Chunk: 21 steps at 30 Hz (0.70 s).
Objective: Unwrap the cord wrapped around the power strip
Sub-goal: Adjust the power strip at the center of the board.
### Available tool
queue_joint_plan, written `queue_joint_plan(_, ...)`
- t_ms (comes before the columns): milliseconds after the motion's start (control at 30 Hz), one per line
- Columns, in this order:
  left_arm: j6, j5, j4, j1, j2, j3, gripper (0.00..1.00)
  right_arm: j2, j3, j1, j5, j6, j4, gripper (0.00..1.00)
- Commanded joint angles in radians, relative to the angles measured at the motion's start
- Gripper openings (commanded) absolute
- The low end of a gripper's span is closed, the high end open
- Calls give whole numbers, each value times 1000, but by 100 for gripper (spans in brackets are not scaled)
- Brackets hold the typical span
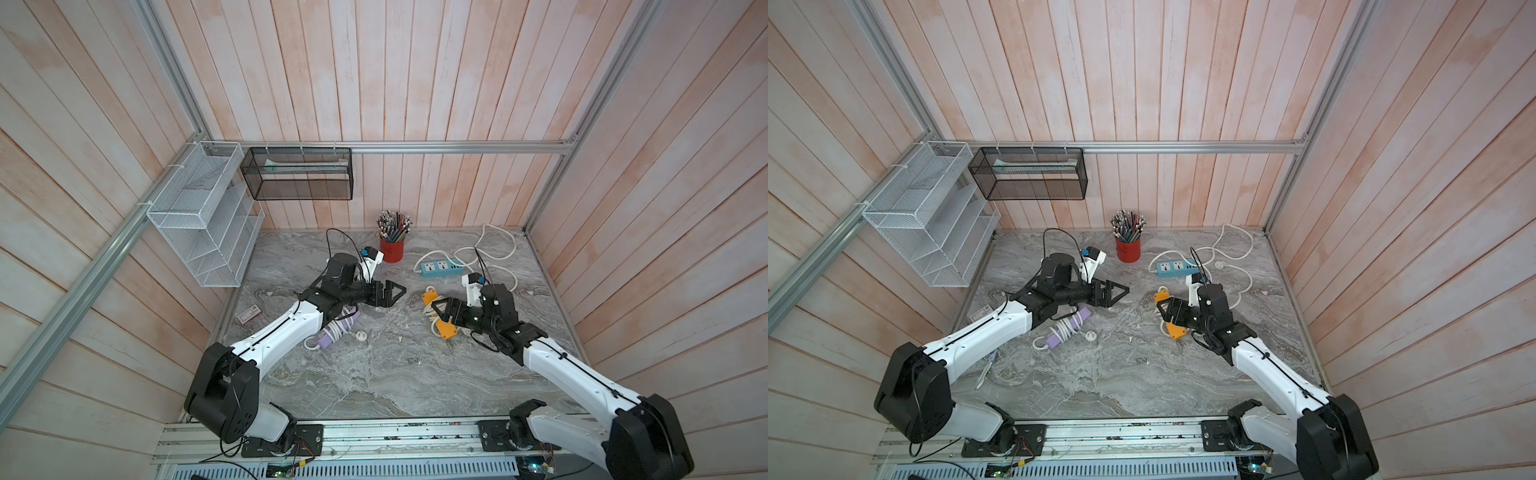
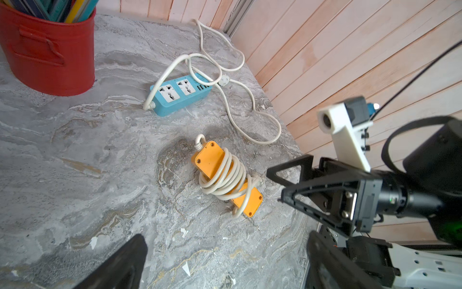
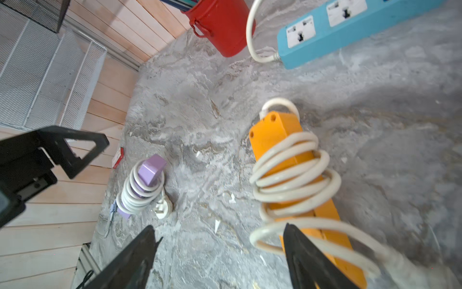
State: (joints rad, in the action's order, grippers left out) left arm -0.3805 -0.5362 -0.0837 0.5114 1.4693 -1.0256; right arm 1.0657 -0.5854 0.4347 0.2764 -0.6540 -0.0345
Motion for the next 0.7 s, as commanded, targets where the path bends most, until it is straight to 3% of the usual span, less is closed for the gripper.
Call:
queue_joint_plan(0,-14,-31,36,-7,23,-7,100,-69,57,0,-66,-11,-102,82)
queue_joint_plan(133,-9,-30,25,-8,25,-20,100,-152,164,-32,-68,-77,-82,85)
queue_joint_plan(300,-8,-31,22,-8,14,-16,100,-209,290,-158,56,-139,1,88)
queue_joint_plan(567,-16,-36,35,-8,17,-15,100,-109,367,-167,197,-239,254,88)
queue_joint_plan(667,-15,-34,36,-8,17,-18,100,-93,374,-160,160,-226,277,88)
